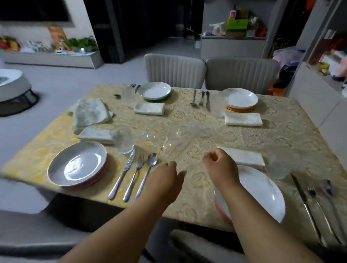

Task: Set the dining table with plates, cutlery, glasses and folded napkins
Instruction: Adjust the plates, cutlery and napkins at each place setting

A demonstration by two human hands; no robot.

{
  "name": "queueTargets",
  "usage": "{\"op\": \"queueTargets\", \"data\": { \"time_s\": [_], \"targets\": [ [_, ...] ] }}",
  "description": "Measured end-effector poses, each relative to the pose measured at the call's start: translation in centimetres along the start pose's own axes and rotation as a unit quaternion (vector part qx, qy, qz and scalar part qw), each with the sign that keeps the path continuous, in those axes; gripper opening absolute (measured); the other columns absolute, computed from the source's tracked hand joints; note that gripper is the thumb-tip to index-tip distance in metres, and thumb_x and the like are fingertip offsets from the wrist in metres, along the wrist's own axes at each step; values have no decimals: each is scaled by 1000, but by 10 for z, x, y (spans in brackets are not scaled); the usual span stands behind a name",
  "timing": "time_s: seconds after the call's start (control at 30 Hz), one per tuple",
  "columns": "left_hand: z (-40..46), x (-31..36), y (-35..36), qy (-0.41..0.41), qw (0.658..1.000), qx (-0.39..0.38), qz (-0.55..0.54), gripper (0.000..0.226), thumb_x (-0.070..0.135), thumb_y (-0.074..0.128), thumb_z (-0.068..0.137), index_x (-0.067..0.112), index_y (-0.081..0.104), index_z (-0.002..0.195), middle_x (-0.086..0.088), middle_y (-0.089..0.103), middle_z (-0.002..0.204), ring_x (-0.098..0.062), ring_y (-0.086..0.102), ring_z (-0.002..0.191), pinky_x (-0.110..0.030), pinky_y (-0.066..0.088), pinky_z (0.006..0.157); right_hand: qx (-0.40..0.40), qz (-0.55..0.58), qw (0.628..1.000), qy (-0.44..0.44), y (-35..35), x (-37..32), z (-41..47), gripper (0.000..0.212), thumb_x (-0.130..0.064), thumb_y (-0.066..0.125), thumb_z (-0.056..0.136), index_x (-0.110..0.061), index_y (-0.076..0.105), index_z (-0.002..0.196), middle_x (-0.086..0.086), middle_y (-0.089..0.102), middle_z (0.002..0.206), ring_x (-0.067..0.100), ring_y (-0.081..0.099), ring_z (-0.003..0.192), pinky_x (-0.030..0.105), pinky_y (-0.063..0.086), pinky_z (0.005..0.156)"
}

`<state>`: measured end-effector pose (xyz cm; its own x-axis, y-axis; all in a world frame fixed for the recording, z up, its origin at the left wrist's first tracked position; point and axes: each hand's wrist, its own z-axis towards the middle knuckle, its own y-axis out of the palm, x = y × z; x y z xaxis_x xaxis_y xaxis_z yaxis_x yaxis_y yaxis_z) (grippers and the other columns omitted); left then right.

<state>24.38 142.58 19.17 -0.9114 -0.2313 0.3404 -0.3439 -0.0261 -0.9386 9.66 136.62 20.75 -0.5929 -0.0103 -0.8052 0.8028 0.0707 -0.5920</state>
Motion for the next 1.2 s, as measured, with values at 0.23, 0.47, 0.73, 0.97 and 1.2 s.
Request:
{"op": "queueTargets", "data": {
  "time_s": [0.23,0.47,0.73,0.97,1.2],
  "targets": [
    [-49,-130,-57,-70,997,6,-19,40,44,40,98,19,49,127,-4,62,119,-24,60,106,-35,46,81,-63,34,997,-15,102,-95,-57,14,-33,54,91,-20,59,89,-5,60,80,14,55,74,23,39,57],
    [-72,-229,-87,-114,992,31,-36,37,41,43,98,13,54,119,-8,62,117,-27,58,106,-35,45,80,-103,57,993,16,195,-136,-102,19,-35,53,93,-19,62,95,-3,63,81,16,57,75,27,40,60],
    [-36,-306,-100,-171,979,36,-100,46,37,45,99,7,49,133,-12,59,130,-29,54,119,-35,43,93,-121,44,988,84,244,-144,-81,25,-36,51,93,-13,62,93,2,63,85,20,58,80,28,42,63],
    [7,-351,-102,-240,963,46,-110,42,29,49,97,4,48,130,-16,56,126,-33,55,113,-35,43,85,-158,16,974,163,286,-129,-27,27,-39,52,93,-14,57,84,12,68,96,28,63,89,35,49,79],
    [40,-390,-89,-335,932,15,-141,49,23,47,98,4,36,141,-20,41,140,-38,47,124,-44,40,98,-193,-16,963,185,320,-125,-2,28,-39,50,94,-12,57,90,10,66,92,28,63,87,34,49,78]
  ]
}}
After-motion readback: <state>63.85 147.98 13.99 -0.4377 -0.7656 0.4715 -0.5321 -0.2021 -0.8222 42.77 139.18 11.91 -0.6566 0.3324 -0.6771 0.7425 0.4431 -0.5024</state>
